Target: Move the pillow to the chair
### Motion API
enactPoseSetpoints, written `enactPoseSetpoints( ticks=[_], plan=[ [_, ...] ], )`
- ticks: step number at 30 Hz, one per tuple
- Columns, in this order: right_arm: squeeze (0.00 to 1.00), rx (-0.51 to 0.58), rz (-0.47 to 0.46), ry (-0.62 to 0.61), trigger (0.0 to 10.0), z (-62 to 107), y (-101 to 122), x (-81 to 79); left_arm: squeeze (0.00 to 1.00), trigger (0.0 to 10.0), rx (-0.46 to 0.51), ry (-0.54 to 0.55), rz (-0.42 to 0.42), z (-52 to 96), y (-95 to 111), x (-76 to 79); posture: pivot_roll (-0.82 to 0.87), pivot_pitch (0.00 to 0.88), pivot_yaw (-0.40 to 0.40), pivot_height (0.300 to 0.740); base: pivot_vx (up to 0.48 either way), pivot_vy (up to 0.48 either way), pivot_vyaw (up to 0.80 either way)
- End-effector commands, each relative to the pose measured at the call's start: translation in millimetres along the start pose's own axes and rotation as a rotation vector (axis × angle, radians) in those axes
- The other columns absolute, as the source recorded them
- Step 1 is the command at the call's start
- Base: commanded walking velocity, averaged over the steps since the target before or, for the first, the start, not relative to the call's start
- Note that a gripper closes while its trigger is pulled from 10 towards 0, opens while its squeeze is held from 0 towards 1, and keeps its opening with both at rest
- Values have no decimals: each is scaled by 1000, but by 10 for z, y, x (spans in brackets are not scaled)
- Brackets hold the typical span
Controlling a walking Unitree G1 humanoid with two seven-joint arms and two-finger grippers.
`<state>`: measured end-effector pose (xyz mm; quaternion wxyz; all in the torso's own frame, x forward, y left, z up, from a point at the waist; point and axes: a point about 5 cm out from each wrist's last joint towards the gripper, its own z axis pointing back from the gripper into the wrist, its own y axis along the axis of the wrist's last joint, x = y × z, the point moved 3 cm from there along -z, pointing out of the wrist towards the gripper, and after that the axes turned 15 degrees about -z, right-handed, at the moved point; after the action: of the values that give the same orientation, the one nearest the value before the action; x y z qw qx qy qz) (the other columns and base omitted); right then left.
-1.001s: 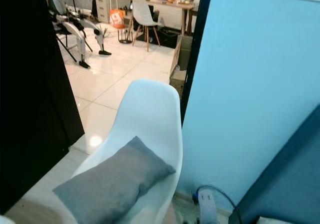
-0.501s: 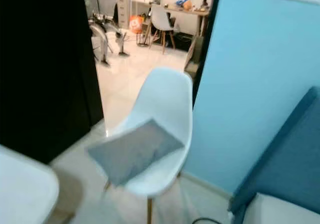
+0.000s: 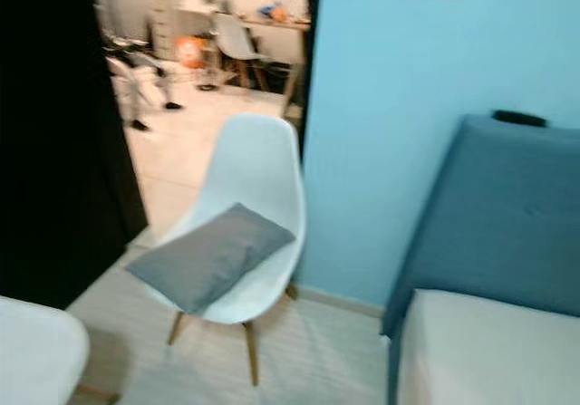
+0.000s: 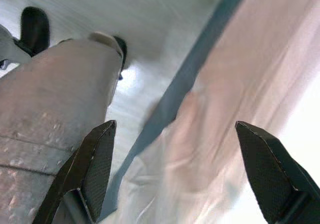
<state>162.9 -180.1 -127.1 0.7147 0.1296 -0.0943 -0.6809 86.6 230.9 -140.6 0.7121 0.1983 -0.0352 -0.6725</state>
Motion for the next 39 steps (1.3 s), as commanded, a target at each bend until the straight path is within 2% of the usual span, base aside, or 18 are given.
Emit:
enactPoseSetpoints(
  ticks=[1, 11, 39],
  plan=[
    [0, -15, 18, 1, 10000, 0, -27, 3, 0, 10000, 5, -35, -14, 1, 23, 110, 128, 55, -120, 722, 0, 0, -781],
    [0, -29, 48, -7, 10000, 3, -39, 24, 0, 10000, -2, -47, -47, 2, 9, 126, 131, 43, -122, 722, 0, 0, -781],
    [0, -50, 94, 4, 10000, -9, -67, -53, 0, 10000, 5, -68, -86, 1, 33, 157, 121, 48, -110, 722, 0, 0, -781]
  ],
)
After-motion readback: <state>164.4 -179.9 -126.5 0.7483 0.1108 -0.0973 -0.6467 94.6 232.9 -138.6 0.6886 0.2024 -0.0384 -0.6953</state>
